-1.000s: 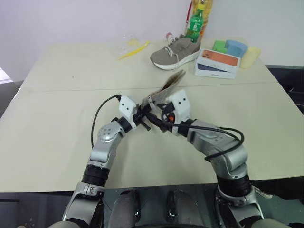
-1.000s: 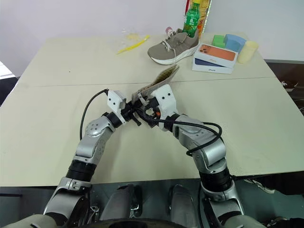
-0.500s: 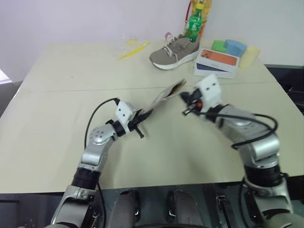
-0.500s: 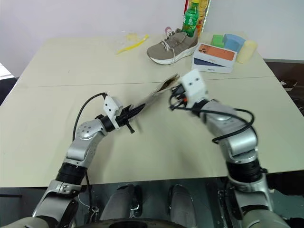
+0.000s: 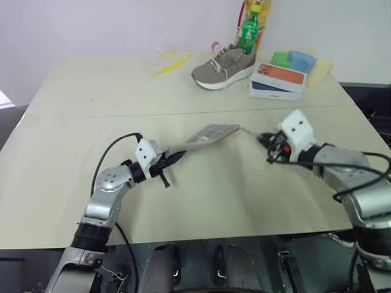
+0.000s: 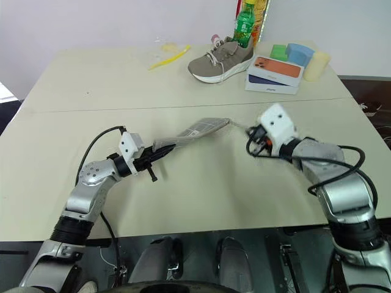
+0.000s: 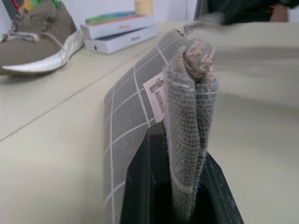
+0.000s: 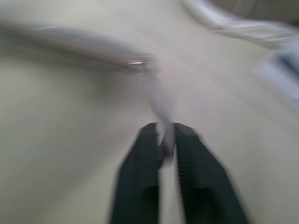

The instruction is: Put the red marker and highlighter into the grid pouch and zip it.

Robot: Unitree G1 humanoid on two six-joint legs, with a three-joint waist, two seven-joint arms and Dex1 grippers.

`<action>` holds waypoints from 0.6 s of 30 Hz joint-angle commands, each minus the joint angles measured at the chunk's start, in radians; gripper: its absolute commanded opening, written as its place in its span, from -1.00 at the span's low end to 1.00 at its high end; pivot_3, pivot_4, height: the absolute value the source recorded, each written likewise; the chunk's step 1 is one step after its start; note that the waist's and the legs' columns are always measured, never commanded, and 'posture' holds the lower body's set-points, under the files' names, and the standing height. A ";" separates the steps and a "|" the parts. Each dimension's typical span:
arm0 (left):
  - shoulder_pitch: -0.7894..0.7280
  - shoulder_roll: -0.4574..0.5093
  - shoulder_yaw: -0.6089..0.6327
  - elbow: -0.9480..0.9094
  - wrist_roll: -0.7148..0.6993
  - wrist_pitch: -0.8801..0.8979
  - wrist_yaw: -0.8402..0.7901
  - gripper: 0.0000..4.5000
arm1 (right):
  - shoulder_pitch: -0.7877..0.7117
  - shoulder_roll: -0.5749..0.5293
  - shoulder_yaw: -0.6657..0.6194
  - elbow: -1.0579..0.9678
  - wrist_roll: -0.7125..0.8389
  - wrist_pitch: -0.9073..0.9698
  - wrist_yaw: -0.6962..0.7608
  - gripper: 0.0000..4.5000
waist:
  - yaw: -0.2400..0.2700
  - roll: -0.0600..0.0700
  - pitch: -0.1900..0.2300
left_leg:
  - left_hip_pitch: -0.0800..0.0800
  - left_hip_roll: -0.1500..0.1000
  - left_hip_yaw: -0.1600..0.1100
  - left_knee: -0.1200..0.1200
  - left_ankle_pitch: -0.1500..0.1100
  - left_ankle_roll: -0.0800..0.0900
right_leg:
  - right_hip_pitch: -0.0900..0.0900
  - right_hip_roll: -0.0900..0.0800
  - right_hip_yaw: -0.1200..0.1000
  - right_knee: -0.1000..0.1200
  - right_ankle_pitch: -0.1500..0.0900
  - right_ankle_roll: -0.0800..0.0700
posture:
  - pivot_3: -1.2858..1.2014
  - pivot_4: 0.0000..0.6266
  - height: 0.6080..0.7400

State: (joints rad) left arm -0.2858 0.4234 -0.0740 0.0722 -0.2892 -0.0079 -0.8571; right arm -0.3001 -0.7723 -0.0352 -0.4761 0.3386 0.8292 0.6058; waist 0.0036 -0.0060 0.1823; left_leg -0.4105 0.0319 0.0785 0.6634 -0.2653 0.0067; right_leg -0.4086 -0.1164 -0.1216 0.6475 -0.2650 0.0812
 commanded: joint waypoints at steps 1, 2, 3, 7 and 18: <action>0.050 0.067 0.063 0.013 -0.023 0.039 -0.029 -0.33 | 0.052 -0.049 -0.027 -0.086 0.035 -0.043 0.082 0.06 | -0.002 0.000 0.000 | 0.000 0.000 0.000 0.000 0.000 0.000 | 0.000 0.000 0.000 0.000 0.000 0.000 | 0.03 -0.52 1.00; 0.057 0.078 0.070 0.016 -0.018 0.037 -0.029 -0.12 | 0.068 -0.060 -0.026 -0.095 0.036 -0.055 0.098 0.29 | -0.001 0.000 0.000 | 0.000 0.000 0.000 0.000 0.000 0.000 | 0.000 0.000 0.000 0.000 0.000 0.000 | 0.03 -0.52 1.00; 0.065 0.092 0.083 0.024 -0.011 0.030 -0.021 0.12 | 0.088 -0.067 -0.024 -0.102 0.031 -0.075 0.110 0.53 | 0.001 0.000 0.000 | 0.000 0.000 0.000 0.000 0.000 0.000 | 0.000 0.000 0.000 0.000 0.000 0.000 | 0.03 -0.52 1.00; 0.102 0.137 0.160 0.040 -0.020 0.045 0.013 0.79 | 0.133 -0.058 -0.012 -0.078 -0.007 -0.148 0.103 0.99 | 0.009 -0.001 0.000 | 0.000 0.000 0.000 0.000 0.000 0.000 | 0.000 -0.001 0.000 0.000 0.000 0.000 | 0.03 -0.52 1.00; 0.180 0.165 0.247 0.049 0.051 0.081 0.167 0.79 | 0.123 0.080 -0.090 0.144 -0.038 -0.289 0.010 0.99 | 0.010 -0.001 0.000 | 0.000 -0.001 0.000 0.000 0.000 0.000 | 0.001 -0.002 0.000 -0.001 0.000 0.000 | 0.03 -0.52 1.00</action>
State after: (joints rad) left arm -0.1193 0.5745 0.1624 0.1384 -0.2498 0.0611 -0.7043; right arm -0.1678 -0.6935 -0.0837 -0.3332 0.2877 0.5636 0.6202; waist 0.0132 -0.0073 0.1827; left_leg -0.4108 0.0308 0.0787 0.6634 -0.2653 0.0065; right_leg -0.4083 -0.1183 -0.1219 0.6470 -0.2650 0.0813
